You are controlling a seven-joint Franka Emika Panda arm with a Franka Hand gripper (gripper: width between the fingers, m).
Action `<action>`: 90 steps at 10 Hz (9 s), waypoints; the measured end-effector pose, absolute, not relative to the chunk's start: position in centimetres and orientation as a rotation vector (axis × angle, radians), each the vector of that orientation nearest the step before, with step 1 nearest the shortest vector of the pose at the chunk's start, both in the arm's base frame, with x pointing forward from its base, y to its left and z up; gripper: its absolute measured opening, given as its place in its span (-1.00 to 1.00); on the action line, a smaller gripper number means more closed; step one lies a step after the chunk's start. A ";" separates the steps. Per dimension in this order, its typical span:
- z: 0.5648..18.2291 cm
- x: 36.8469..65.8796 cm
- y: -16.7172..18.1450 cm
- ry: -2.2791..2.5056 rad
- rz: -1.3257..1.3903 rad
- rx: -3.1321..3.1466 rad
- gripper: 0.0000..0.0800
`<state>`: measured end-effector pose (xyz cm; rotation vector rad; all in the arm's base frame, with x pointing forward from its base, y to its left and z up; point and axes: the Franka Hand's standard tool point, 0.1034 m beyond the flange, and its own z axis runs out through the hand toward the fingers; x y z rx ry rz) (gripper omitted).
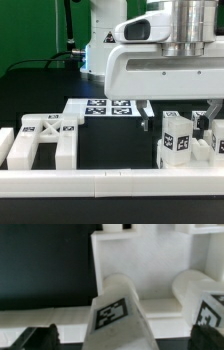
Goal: Assemble chair
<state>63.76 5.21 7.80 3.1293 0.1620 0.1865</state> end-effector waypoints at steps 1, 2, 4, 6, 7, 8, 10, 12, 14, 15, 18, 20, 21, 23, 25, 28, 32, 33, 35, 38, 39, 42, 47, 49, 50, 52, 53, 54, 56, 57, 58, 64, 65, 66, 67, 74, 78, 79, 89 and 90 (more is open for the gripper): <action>7.9 63.8 5.1 0.264 0.187 3.118 0.62; 7.9 63.9 5.1 0.379 0.185 3.094 0.62; 7.9 63.9 5.0 0.464 0.181 3.072 0.56; 7.9 63.9 5.0 0.462 0.181 3.073 0.13; 7.9 63.9 5.0 0.442 0.182 3.076 0.13; 7.9 63.9 5.0 0.421 0.182 3.080 -0.28; 7.9 63.9 5.0 0.309 0.185 3.099 -0.28; 7.9 63.9 5.0 0.058 0.187 3.123 -0.28; 7.8 63.8 5.4 -0.292 0.187 3.125 -0.28; 7.8 63.8 5.4 -0.420 0.186 3.116 -0.28; 7.8 63.7 5.8 -1.067 0.197 2.991 -0.28; 7.7 63.9 5.8 -1.372 0.188 2.882 -0.28; 7.7 63.9 5.8 -1.446 0.183 2.854 -0.28; 7.7 63.9 5.9 -1.565 0.175 2.804 -0.08; 7.7 63.9 5.9 -1.470 0.180 2.851 0.42; 7.9 64.0 5.8 -1.123 0.197 2.989 0.58; 7.9 64.0 5.7 -0.683 0.207 3.096 0.62; 7.9 64.0 5.3 -0.461 0.209 3.124 0.62; 7.9 64.0 5.2 -0.160 0.211 3.129 0.62; 7.8 64.0 5.4 0.257 0.206 3.085 0.62; 7.8 64.0 5.3 0.339 0.204 3.073 0.62; 7.8 64.0 5.1 0.608 0.193 3.010 0.30; 7.8 64.1 5.2 0.499 0.199 3.036 -0.28; 7.8 64.0 5.2 0.214 0.204 3.083 -0.28; 7.8 64.0 5.3 0.059 0.206 3.096 -0.28; 7.7 64.0 5.4 -0.253 0.212 3.107 -0.28; 7.7 64.0 5.4 -0.384 0.213 3.099 -0.28; 7.7 64.0 5.5 -0.621 0.215 3.069 -0.28; 7.6 64.0 5.6 -0.941 0.208 2.993 -0.28; 7.6 64.2 5.6 -1.095 0.209 2.950 -0.28; 7.6 64.2 5.6 -1.201 0.207 2.918 -0.28; 7.7 64.3 5.3 -1.030 0.212 2.975 0.53; 7.7 64.3 5.3 -0.831 0.213 3.026 0.60; 7.7 64.3 5.4 -0.732 0.213 3.047 0.60; 7.7 64.3 5.4 -0.537 0.212 3.079 0.62; 7.6 64.4 4.7 0.365 0.198 3.047 0.62; 7.7 64.7 4.9 0.700 0.185 2.959 0.62; 7.7 64.7 4.9 0.697 0.185 2.959 0.62; 7.8 64.7 5.0 -0.067 0.221 3.080 -0.27; 7.8 64.7 5.2 -0.211 0.226 3.082 -0.27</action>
Offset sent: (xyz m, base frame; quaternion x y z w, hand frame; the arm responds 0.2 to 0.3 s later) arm 0.0000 0.0000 0.0000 0.0000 0.0000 -0.1296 0.9916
